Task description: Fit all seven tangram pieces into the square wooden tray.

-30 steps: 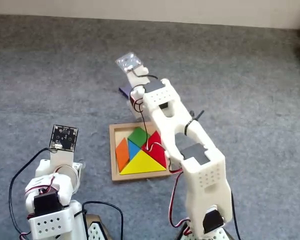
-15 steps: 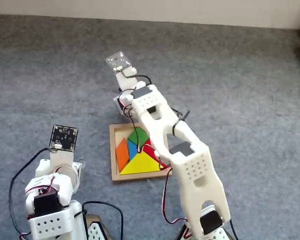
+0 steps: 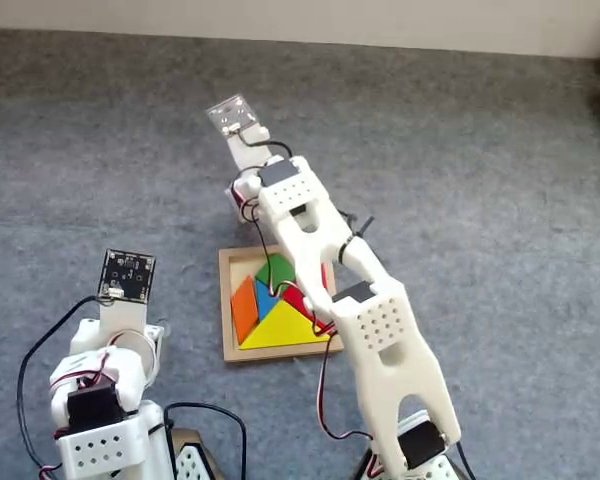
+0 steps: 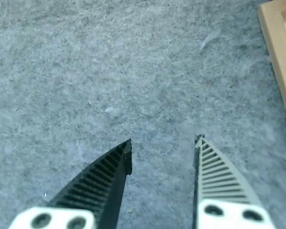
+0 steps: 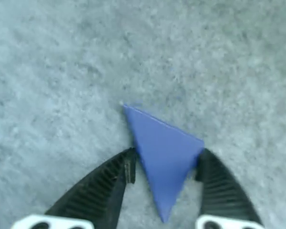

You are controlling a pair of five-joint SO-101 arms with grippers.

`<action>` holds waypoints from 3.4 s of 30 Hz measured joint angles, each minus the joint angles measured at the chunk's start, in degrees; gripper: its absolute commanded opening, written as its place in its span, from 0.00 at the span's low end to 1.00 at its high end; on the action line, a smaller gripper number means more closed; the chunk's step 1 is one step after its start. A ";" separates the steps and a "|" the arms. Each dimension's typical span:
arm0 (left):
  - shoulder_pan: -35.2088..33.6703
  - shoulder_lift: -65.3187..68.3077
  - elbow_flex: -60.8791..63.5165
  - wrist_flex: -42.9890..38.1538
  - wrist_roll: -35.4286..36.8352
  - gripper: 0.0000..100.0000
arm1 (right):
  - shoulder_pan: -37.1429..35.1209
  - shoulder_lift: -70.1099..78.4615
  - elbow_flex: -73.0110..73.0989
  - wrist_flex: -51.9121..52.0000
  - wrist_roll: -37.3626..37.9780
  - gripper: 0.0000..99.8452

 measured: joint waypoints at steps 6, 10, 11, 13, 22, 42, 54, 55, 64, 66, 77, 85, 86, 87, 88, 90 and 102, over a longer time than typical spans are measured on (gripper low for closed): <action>0.00 0.00 0.00 0.00 0.00 0.22 | 0.35 -0.09 -1.76 5.71 4.66 0.12; 0.00 0.00 0.00 0.00 0.00 0.22 | 0.79 0.09 -5.54 12.75 6.42 0.12; 0.00 0.00 0.00 0.00 0.00 0.22 | 0.79 0.18 -6.77 15.03 6.59 0.12; 0.00 0.00 0.00 0.00 0.00 0.22 | 0.79 0.70 -9.41 20.04 6.59 0.12; 0.09 0.00 1.76 -3.43 0.00 0.22 | 0.79 1.49 -23.74 30.59 8.79 0.13; 0.09 0.00 1.76 -3.52 0.00 0.22 | 0.53 1.49 -12.04 8.62 6.07 0.11; 0.09 0.00 1.76 -3.52 0.00 0.22 | 0.00 1.41 -12.31 34.20 7.74 0.11; 0.09 0.00 1.76 -3.52 0.00 0.22 | -0.35 1.41 -12.84 36.75 9.23 0.11; 0.09 0.00 1.76 -3.52 0.00 0.22 | -2.37 -6.95 -15.38 45.36 12.57 0.05; 0.09 0.00 1.76 -3.52 0.00 0.22 | -2.37 -11.25 -13.27 45.45 12.57 0.05; -0.35 0.00 1.76 -3.52 0.00 0.22 | -2.37 -46.86 16.53 45.63 12.57 0.05; -0.35 0.09 -2.46 -3.52 0.00 0.23 | 2.02 -77.54 48.00 40.62 12.57 0.05; -0.35 0.09 -4.22 -3.52 0.00 0.23 | 4.13 -80.88 51.87 38.68 12.40 0.05; -0.35 0.09 -6.07 -3.52 0.00 0.25 | 6.24 -84.40 55.91 36.84 12.40 0.05; -0.35 0.09 -8.00 -3.52 0.00 0.27 | 8.62 -87.74 59.96 34.90 12.31 0.05; -0.35 0.09 -11.87 -2.99 -0.18 0.28 | 12.92 -94.33 67.96 31.47 12.22 0.05; 7.30 31.82 -39.74 1.85 -2.64 0.28 | 28.40 -125.80 110.51 14.33 12.22 0.05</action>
